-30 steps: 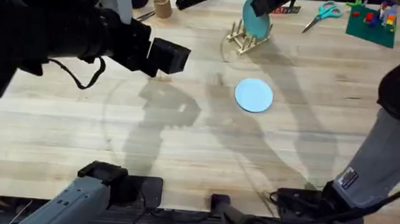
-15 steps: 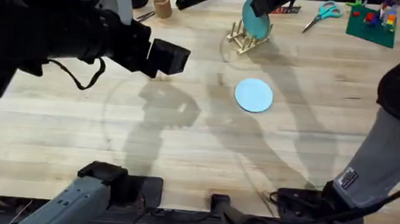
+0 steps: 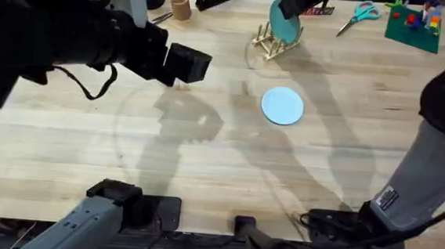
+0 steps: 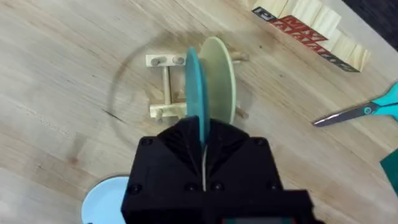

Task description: Pick up the plates from the table one by one and place each into a slot on the dish rack.

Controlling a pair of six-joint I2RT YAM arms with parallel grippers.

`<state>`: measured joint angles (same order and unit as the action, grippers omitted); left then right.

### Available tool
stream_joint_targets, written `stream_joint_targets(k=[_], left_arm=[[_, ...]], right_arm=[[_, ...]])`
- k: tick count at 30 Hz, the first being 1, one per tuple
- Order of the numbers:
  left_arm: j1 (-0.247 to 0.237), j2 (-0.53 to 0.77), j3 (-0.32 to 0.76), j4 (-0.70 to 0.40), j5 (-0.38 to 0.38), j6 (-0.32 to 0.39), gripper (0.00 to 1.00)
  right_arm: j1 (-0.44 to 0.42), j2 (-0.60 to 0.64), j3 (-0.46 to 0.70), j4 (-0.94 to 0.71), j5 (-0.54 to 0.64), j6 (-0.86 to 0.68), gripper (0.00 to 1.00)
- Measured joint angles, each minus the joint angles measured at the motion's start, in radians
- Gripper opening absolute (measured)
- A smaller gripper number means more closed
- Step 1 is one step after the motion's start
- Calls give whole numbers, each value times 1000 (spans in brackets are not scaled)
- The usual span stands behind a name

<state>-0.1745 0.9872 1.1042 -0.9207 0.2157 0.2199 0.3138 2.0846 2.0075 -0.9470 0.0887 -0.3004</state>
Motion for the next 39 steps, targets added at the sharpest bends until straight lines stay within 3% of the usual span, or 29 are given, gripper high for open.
stream_joint_targets(k=[31, 36, 39], left_arm=[[0, 0, 0, -11, 0, 0, 993], [0, 0, 0, -13, 0, 0, 993], [0, 0, 0, -12, 0, 0, 994]], right_arm=[[0, 8, 0, 0, -3, 0, 29], [0, 8, 0, 1, -3, 0, 135], [0, 8, 0, 1, -3, 0, 146]])
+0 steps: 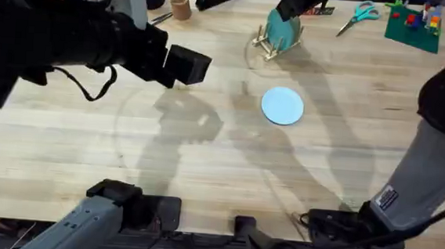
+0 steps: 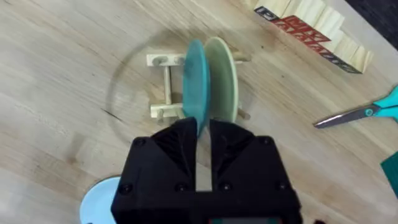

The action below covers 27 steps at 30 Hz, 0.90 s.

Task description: Pick up the plates from the table one by one and place each into a slot on the dish rack.

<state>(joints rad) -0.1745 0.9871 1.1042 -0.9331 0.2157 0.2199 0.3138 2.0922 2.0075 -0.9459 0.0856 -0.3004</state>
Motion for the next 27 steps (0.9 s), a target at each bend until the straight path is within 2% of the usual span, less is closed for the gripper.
stream_joint_targets(k=[15, 22, 24, 27], left_arm=[[0, 0, 0, 2, 0, 0, 994], [0, 0, 0, 20, 0, 0, 993], [0, 0, 0, 27, 0, 0, 993], [0, 0, 0, 28, 0, 0, 993]], right_arm=[[3, 0, 0, -28, 1, 0, 158], [24, -23, 0, -50, 19, 0, 236], [30, -59, 0, -68, 26, 0, 304], [37, -132, 0, -113, 31, 1, 487]])
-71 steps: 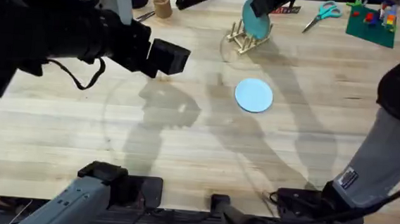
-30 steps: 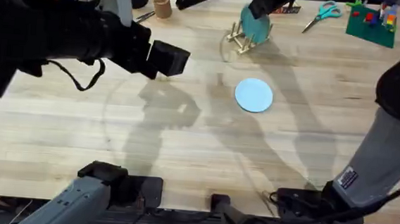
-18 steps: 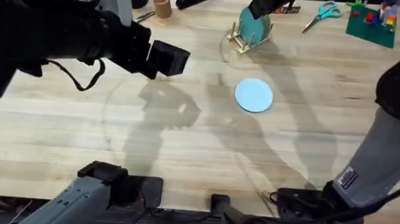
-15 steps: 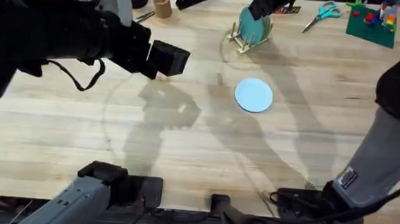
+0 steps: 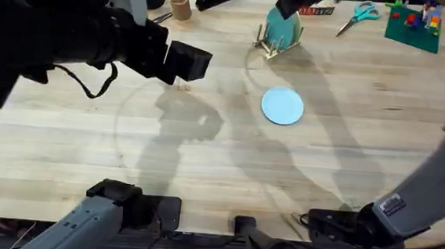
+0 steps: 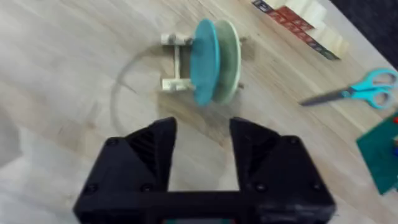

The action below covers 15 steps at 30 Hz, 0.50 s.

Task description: Pick up the plates from the table one by one and place each into a slot on the dish rack.

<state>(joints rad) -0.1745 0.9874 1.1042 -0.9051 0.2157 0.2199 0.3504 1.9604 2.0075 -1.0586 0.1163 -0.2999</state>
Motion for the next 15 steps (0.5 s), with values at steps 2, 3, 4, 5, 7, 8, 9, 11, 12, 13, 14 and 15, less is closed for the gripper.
stream_joint_targets(k=[2, 3, 4, 5, 7, 8, 9, 11, 12, 13, 14, 15], left_arm=[[0, 0, 0, 0, 0, 0, 993], [0, 0, 0, 0, 0, 0, 993], [0, 0, 0, 0, 0, 0, 993], [0, 0, 0, 0, 0, 0, 993], [0, 0, 0, 0, 0, 0, 993], [0, 0, 0, 0, 0, 0, 993], [0, 0, 0, 0, 0, 0, 993], [0, 0, 0, 0, 0, 0, 993], [0, 0, 0, 0, 0, 0, 993], [0, 0, 0, 0, 0, 0, 993], [0, 0, 0, 0, 0, 0, 993], [0, 0, 0, 0, 0, 0, 992]], right_arm=[[0, -50, 0, -30, 0, 3, 643], [0, -75, 1, -45, 1, 3, 799], [0, -96, 2, -58, 1, 3, 933], [0, -117, 2, -70, 1, 1, 979], [0, -155, 2, -92, 1, 1, 993], [0, -170, 2, -101, 2, 0, 995], [0, -190, 2, -112, 2, 1, 995], [0, -227, 2, -135, 3, 1, 995], [0, -247, 2, -146, 4, 1, 995], [0, -267, 2, -156, 4, 1, 996], [0, -288, 2, -167, 3, 1, 996], [0, -312, 2, -179, 4, 1, 996]])
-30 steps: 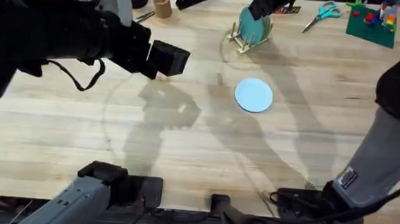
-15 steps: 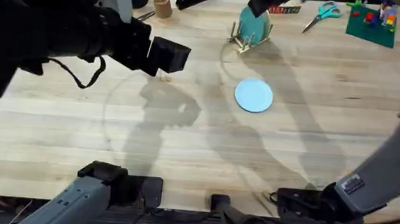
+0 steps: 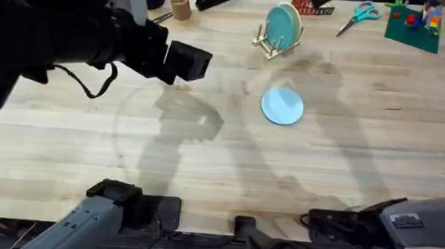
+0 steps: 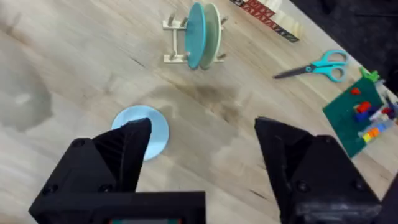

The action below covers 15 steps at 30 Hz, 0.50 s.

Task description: Pick up the plates from the table one by one and place each into a slot on the dish rack.

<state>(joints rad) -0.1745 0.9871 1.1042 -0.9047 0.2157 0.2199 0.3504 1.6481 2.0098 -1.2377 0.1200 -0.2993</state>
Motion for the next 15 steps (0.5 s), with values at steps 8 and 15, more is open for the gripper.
stream_joint_targets(k=[8, 15], left_arm=[[0, 0, 0, 0, 0, 0, 993], [0, 0, 0, 0, 0, -3, 993]], right_arm=[[-29, -171, -15, -85, 0, 45, 995], [-73, -376, -269, -65, 4, 66, 995]])
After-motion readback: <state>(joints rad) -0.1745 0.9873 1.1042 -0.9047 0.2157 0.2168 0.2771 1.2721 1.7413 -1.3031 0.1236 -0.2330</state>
